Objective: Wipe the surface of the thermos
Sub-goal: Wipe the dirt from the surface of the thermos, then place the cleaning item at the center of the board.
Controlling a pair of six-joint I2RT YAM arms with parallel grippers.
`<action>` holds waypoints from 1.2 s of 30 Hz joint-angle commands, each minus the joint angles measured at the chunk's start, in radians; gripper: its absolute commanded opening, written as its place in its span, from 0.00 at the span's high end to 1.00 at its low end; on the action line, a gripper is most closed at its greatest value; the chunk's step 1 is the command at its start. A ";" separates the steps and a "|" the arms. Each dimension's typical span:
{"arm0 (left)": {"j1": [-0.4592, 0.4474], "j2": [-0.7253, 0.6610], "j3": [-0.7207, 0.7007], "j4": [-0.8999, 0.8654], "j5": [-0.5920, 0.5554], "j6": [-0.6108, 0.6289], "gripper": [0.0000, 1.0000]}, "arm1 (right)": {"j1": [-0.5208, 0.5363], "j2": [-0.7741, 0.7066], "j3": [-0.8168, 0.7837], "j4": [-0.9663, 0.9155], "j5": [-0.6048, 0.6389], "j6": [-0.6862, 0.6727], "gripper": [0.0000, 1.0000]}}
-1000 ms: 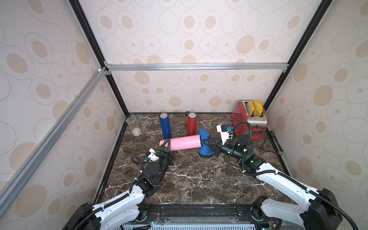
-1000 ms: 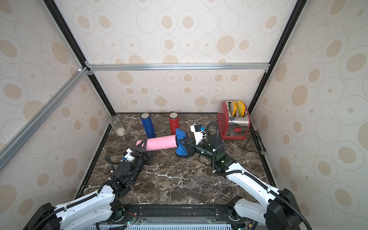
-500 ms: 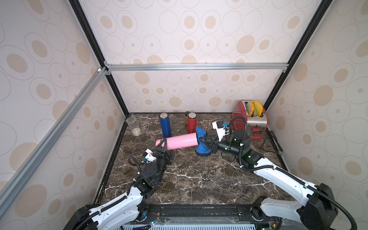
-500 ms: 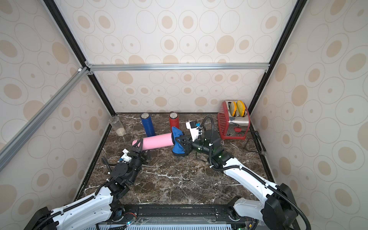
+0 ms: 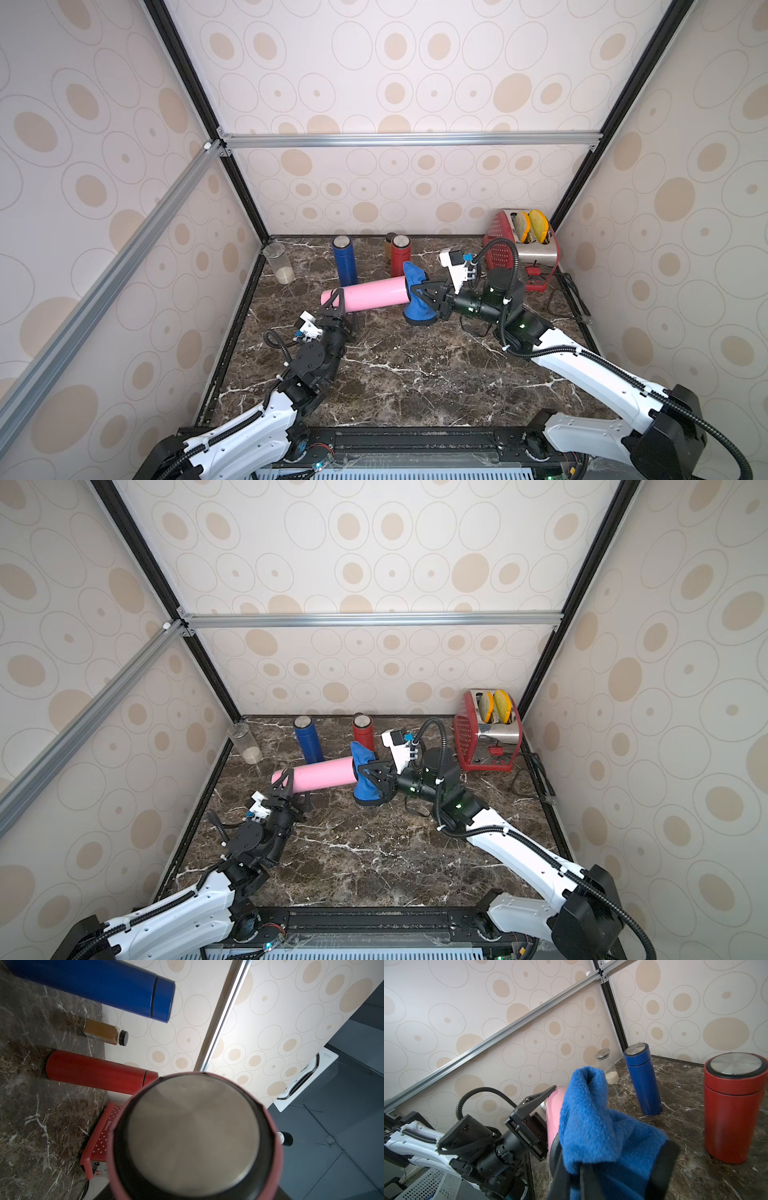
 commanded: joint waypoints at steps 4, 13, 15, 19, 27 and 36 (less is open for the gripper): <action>-0.013 0.008 0.060 0.095 0.159 0.046 1.00 | 0.043 0.062 -0.024 -0.071 0.020 -0.055 1.00; -0.008 -0.054 0.130 0.084 0.180 0.082 1.00 | 0.043 0.160 -0.009 -0.167 0.071 -0.071 1.00; -0.007 -0.083 0.141 0.046 0.174 0.105 1.00 | 0.042 0.160 -0.010 -0.176 0.073 -0.071 1.00; -0.006 -0.166 0.164 -0.092 0.144 0.192 1.00 | 0.041 0.126 -0.009 -0.240 0.099 -0.084 1.00; -0.003 -0.319 0.302 -0.489 0.047 0.534 1.00 | 0.042 -0.033 -0.029 -0.458 0.207 -0.115 1.00; -0.003 -0.139 0.638 -0.723 0.089 1.065 1.00 | 0.042 -0.235 -0.101 -0.723 0.381 -0.135 0.99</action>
